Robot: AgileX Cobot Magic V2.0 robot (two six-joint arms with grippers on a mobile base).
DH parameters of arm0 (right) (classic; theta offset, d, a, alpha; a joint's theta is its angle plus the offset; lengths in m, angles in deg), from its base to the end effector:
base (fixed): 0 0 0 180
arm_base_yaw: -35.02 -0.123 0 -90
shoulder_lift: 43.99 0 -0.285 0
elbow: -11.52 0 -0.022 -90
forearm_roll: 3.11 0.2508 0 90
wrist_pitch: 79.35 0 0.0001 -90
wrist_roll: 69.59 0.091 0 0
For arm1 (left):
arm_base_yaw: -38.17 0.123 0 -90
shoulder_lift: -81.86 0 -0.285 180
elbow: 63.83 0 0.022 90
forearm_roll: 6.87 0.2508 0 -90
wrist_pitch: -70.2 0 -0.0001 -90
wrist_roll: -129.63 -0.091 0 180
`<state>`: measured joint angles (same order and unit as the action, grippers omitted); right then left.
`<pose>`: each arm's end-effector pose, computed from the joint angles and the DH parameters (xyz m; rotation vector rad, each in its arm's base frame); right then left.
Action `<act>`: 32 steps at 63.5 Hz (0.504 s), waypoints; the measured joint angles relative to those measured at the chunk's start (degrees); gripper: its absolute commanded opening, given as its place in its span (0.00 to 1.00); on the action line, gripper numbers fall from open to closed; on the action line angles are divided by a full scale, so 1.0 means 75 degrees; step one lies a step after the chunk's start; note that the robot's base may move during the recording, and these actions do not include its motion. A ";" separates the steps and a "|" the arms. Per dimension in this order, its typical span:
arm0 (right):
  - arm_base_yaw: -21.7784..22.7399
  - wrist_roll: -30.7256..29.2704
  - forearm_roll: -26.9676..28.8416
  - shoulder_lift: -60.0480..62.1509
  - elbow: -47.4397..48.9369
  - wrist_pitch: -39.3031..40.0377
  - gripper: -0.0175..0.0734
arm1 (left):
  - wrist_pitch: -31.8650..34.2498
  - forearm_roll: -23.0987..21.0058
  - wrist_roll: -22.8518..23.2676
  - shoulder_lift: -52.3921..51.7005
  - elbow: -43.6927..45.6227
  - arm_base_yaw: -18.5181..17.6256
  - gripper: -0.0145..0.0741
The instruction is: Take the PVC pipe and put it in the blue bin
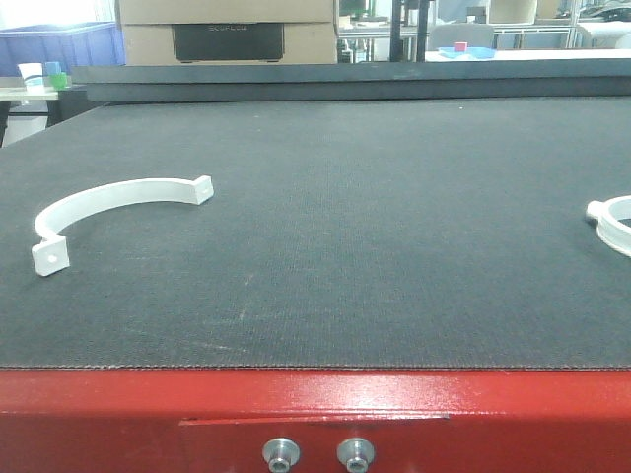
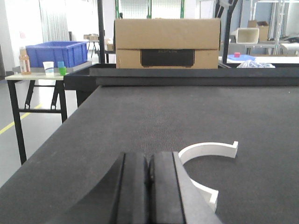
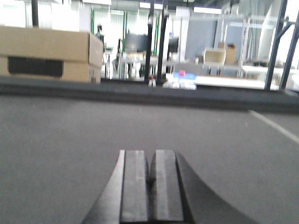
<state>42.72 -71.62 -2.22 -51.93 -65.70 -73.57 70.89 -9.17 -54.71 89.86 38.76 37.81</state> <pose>0.0547 -0.0075 0.2221 0.0806 1.3843 -0.1299 0.0566 -0.0003 0.2129 0.0306 1.4784 0.0241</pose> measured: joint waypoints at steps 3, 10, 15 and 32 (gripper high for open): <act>0.0000 0.0000 0.0000 0.0000 0.0036 0.0279 0.01 | -0.0021 0.0000 0.0000 0.0000 0.0051 0.0000 0.04; 0.0000 0.0000 -0.0004 0.0003 0.0651 0.0113 0.01 | -0.0473 0.0017 0.0000 -0.0016 0.0766 0.0000 0.04; 0.0000 0.0000 -0.0004 0.0021 0.1454 -0.0474 0.01 | -0.1008 0.0140 0.0000 -0.0016 0.1576 0.0000 0.04; 0.0000 0.0014 -0.0004 -0.1364 0.4391 -0.3454 0.01 | -0.2505 0.0432 0.0000 0.1574 0.4356 0.0000 0.04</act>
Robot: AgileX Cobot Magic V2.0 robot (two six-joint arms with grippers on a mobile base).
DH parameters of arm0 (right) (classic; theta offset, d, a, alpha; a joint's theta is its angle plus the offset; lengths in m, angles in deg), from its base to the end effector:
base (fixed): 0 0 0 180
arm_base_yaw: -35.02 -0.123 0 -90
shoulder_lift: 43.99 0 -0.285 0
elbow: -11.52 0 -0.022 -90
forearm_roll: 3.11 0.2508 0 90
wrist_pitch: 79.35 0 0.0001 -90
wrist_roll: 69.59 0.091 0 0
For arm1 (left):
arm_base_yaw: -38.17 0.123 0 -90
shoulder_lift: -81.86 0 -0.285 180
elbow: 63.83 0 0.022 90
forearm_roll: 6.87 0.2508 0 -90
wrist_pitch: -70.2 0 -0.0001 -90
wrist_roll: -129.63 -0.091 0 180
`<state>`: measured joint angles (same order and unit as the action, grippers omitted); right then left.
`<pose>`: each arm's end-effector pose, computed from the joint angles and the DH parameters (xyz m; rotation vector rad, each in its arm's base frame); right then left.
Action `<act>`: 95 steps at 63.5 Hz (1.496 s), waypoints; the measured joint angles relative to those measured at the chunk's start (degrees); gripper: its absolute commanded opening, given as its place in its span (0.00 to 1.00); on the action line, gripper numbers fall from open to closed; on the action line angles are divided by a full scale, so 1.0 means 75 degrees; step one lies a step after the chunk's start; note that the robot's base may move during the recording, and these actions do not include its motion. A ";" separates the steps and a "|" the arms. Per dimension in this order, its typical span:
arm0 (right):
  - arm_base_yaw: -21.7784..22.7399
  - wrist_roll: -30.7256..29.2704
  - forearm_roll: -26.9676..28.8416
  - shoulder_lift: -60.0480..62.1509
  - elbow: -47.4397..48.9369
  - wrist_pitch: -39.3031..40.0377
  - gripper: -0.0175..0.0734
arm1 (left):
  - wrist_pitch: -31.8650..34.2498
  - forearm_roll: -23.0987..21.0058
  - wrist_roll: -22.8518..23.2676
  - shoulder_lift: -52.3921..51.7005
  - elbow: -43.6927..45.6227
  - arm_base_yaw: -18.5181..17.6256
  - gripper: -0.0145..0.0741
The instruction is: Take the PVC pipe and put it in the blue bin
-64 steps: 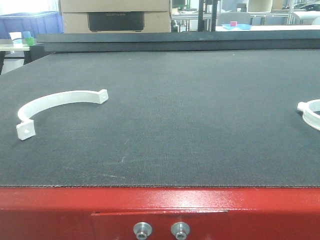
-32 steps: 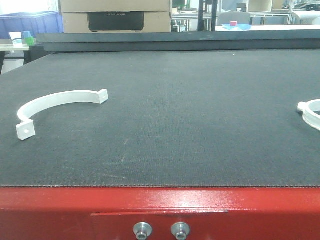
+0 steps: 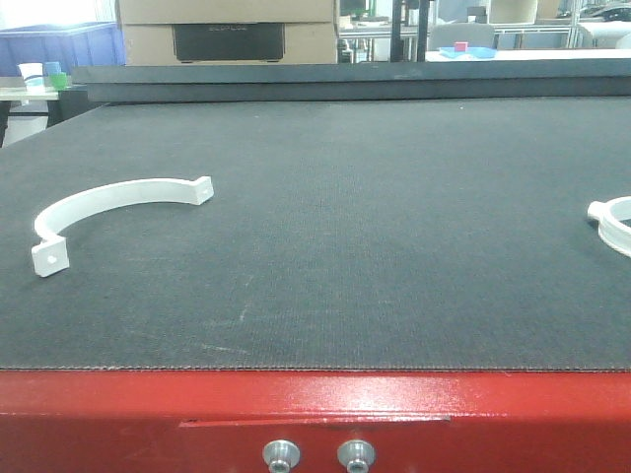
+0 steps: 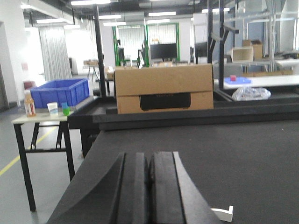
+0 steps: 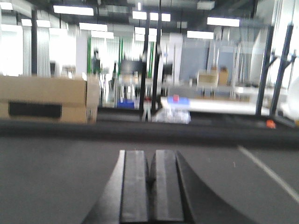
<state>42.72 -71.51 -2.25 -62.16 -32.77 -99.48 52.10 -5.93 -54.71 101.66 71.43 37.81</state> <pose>0.0314 -0.0038 0.3590 0.0786 1.4404 -0.1225 0.0391 0.0002 0.3588 0.0662 1.4412 0.0734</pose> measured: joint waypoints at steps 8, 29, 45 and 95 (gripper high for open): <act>0.0000 0.0000 0.0000 -0.1454 0.1017 -0.0925 0.01 | -0.0757 -0.0047 0.0000 0.1435 0.1171 0.0000 0.04; 0.0000 0.0000 0.0000 -0.5041 0.2957 -0.3090 0.01 | -0.3140 -0.0174 0.0000 0.5312 0.3834 0.0000 0.04; 0.0000 0.0013 0.0319 -0.7425 0.3002 -0.3292 0.01 | -0.2888 -0.0935 0.0000 0.7098 0.3997 0.0000 0.04; -0.0760 0.0862 0.0666 -1.2492 0.6319 -0.5106 0.46 | -0.3961 -0.1633 0.0000 0.8003 0.3997 0.0000 0.04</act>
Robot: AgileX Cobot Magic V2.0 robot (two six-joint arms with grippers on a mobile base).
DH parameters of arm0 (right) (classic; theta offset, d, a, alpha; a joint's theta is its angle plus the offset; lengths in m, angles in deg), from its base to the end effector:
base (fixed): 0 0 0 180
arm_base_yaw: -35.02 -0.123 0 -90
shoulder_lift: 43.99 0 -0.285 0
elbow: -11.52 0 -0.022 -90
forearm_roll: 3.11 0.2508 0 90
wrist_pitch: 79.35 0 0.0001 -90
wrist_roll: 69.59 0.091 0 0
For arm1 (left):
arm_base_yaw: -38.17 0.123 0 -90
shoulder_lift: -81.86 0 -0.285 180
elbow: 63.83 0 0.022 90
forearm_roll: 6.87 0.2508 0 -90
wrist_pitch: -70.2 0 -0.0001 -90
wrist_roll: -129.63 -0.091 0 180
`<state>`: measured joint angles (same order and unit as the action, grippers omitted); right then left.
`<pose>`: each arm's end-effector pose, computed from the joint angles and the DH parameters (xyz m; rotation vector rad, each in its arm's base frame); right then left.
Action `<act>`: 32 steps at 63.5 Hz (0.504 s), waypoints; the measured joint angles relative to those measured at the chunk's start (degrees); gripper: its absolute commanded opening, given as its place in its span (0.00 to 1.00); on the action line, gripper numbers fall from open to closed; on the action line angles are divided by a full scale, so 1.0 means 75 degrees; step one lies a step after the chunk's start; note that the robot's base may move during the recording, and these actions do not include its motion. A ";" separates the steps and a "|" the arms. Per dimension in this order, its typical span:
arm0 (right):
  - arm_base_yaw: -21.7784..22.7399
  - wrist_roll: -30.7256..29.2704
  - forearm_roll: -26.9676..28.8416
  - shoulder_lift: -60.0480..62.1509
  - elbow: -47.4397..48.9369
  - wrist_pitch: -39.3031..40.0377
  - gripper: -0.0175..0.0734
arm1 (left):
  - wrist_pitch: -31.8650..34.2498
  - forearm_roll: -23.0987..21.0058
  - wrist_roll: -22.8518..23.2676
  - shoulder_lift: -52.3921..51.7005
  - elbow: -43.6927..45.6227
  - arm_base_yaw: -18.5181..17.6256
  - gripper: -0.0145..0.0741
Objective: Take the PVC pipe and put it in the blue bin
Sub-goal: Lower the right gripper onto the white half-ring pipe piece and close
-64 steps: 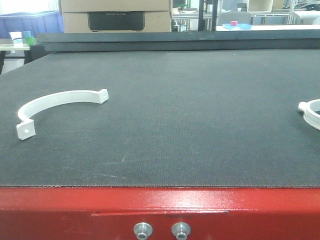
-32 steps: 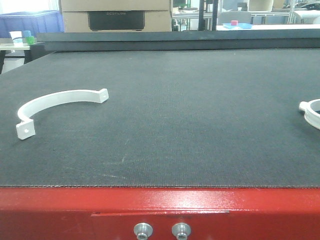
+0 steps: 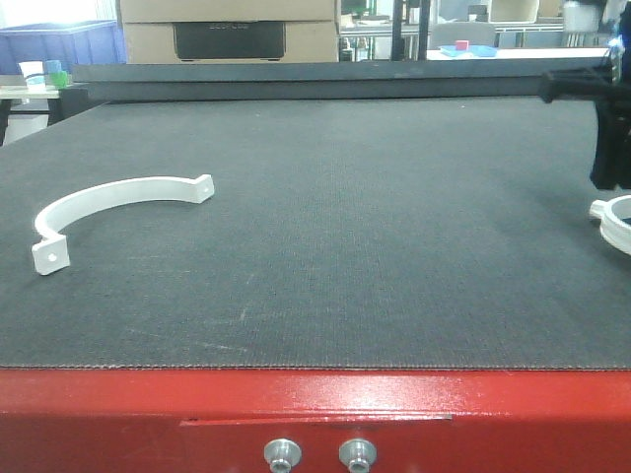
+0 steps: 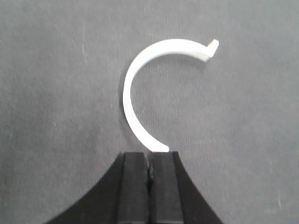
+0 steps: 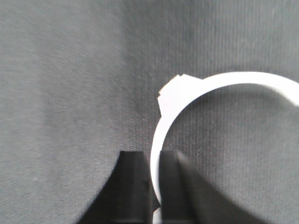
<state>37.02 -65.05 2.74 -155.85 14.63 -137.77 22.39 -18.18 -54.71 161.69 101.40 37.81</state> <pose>0.3710 -0.0050 0.2394 0.2300 2.9075 0.1429 0.2569 -0.0149 0.3345 -0.0012 2.4739 -0.2079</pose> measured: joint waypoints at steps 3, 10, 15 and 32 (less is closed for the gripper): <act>0.0000 0.0053 -0.0041 -0.0121 0.0039 -0.0082 0.54 | -0.0047 0.0000 0.0000 0.0000 0.0000 0.0000 0.04; 0.0000 0.0082 -0.0171 -0.0373 0.0090 -0.0213 0.55 | -0.0061 0.0000 0.0000 0.0000 0.0000 0.0000 0.04; 0.0000 0.0096 -0.0239 -0.0563 0.0090 -0.0245 0.51 | -0.0090 0.0000 0.0000 0.0000 0.0000 0.0000 0.04; 0.0000 0.0110 -0.0245 -0.0804 0.0093 -0.0256 0.20 | -0.0104 0.0000 0.0000 0.0000 0.0000 0.0000 0.04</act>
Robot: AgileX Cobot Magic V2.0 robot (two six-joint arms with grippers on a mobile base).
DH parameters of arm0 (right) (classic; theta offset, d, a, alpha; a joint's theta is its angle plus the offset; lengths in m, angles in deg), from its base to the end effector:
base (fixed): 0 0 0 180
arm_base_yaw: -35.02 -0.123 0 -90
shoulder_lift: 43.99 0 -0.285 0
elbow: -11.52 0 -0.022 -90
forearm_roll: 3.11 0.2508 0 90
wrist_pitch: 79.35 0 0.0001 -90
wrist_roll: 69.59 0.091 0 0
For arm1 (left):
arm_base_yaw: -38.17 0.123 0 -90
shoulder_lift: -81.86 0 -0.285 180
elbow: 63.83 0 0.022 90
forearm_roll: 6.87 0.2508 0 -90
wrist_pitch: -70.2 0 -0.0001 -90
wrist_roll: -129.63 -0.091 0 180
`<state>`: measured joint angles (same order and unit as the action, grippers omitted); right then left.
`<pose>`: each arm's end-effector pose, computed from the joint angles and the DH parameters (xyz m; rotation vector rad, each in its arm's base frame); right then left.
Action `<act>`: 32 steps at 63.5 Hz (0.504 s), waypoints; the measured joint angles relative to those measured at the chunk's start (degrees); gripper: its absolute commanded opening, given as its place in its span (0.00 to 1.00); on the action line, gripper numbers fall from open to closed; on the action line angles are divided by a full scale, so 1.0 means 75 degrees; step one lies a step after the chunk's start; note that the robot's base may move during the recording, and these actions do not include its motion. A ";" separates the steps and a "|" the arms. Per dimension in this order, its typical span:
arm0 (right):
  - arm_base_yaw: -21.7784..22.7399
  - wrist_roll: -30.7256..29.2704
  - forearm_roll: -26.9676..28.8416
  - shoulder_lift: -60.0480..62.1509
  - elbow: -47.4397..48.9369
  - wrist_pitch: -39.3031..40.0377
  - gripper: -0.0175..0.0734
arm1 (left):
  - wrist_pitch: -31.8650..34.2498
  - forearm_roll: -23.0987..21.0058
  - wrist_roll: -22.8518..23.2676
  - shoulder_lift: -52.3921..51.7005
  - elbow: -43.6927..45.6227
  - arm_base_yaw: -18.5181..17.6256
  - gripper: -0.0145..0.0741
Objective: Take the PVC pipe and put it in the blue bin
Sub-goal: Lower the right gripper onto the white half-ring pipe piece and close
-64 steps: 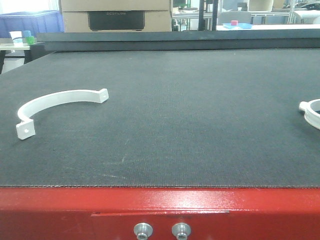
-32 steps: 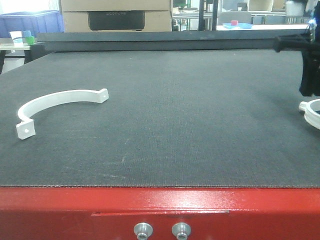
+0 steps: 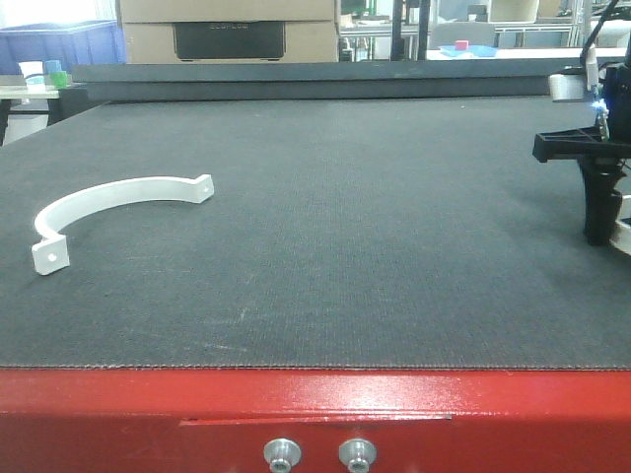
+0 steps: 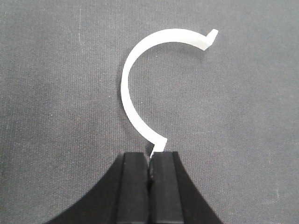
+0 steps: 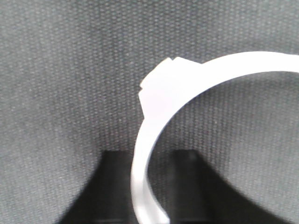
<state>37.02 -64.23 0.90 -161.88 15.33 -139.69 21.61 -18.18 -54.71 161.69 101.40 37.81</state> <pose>0.3801 -0.0077 0.2023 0.2435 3.0348 0.0995 0.2559 -0.0150 0.3337 0.0006 2.4873 -0.2099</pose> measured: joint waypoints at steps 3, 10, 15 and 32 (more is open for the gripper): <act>0.0000 0.0000 0.0000 0.0000 0.0000 0.0000 0.16 | 0.0000 0.0000 0.0000 0.0000 0.0000 0.0000 0.04; 0.0000 0.0000 -0.0033 -0.0027 0.0029 0.0000 0.07 | 0.0130 0.0000 0.0000 0.0000 0.0000 0.0000 0.04; 0.0000 0.0000 -0.0031 -0.0046 0.0063 -0.0055 0.01 | 0.0226 0.0000 0.0000 0.0000 0.0000 0.0000 0.04; 0.0000 0.0014 -0.0050 0.0409 0.0276 -0.0556 0.01 | -0.0570 -0.0171 -0.0016 0.0464 0.0660 -0.0253 0.04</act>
<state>37.02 -64.12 0.53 -158.81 17.40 -143.86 17.33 -19.46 -54.82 165.17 106.35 35.91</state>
